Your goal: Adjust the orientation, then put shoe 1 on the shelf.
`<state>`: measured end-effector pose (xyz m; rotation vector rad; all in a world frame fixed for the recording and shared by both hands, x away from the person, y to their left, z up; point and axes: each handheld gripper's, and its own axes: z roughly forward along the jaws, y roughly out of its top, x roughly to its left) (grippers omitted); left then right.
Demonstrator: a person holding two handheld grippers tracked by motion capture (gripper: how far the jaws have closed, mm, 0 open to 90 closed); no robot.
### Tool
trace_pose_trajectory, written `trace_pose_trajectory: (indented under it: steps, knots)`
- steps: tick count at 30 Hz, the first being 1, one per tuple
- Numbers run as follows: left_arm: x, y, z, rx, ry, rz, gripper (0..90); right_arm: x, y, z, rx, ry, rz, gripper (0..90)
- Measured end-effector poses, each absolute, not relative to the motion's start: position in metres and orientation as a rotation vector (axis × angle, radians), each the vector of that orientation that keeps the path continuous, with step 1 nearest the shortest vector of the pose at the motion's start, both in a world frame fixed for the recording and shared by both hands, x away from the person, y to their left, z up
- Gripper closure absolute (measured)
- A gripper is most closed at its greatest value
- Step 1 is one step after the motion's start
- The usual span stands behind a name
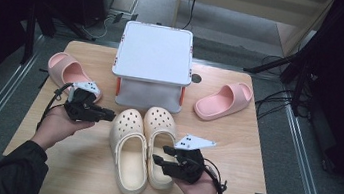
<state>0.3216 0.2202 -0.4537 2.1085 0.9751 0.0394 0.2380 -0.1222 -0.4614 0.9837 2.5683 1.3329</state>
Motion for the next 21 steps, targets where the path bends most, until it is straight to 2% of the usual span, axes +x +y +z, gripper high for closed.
trace_pose_trajectory:
  steps: [5,11,21]
  knots:
    - [0.331,0.216,-0.439,2.109,0.970,0.059,78.2,0.239,-0.117,-0.463,1.037,2.553,1.322,46.0]
    - [0.342,0.204,-0.411,2.138,0.922,0.099,77.5,0.239,-0.110,-0.464,1.036,2.544,1.352,44.6]
    - [0.376,0.195,-0.366,2.127,0.894,0.173,77.1,0.247,-0.088,-0.475,1.066,2.510,1.265,35.9]
